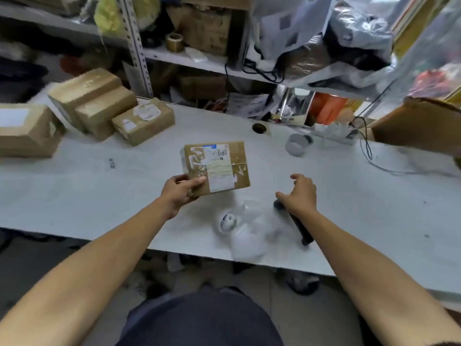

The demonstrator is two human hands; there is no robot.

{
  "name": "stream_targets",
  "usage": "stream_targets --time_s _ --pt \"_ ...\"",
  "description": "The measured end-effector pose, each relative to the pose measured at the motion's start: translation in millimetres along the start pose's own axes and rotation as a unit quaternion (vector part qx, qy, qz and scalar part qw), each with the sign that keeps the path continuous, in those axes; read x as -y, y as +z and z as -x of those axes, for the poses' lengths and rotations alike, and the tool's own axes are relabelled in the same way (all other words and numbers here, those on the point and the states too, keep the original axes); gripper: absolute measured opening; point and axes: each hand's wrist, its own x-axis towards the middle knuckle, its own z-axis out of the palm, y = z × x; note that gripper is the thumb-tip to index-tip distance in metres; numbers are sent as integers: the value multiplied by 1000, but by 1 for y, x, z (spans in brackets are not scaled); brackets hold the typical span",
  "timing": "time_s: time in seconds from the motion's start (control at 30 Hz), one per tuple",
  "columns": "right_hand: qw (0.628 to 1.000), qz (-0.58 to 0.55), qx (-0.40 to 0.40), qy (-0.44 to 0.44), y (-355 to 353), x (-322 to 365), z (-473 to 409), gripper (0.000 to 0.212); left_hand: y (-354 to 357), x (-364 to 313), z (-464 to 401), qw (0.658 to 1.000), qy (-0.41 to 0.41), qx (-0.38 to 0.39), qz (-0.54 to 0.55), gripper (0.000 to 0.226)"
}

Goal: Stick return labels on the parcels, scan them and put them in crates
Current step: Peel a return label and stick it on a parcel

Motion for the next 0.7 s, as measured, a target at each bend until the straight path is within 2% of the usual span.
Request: stream_targets --time_s 0.1,0.17,0.23,0.27,0.4,0.47,0.57,0.7 --pt "983 -64 95 146 0 -39 11 91 16 13 -4 1000 1 -6 -10 87" --pt "959 -128 167 188 6 -51 15 74 23 18 -4 1000 -4 -17 -16 81" --pt "954 -132 188 191 11 -57 16 45 26 21 -4 999 -10 -29 -27 72" --pt "953 -129 189 199 13 -56 16 40 25 23 -4 999 -12 -33 -31 71" --pt "929 -182 205 249 17 -36 10 42 21 22 0 998 -12 -65 -22 72" --pt "919 -235 212 237 12 -14 2 36 16 19 2 997 -9 -81 -6 69" --pt "916 -296 224 153 -12 37 -8 22 6 12 5 995 -1 -101 11 67" --pt "891 -326 314 33 -62 110 -3 21 -7 6 8 992 2 -128 16 58"
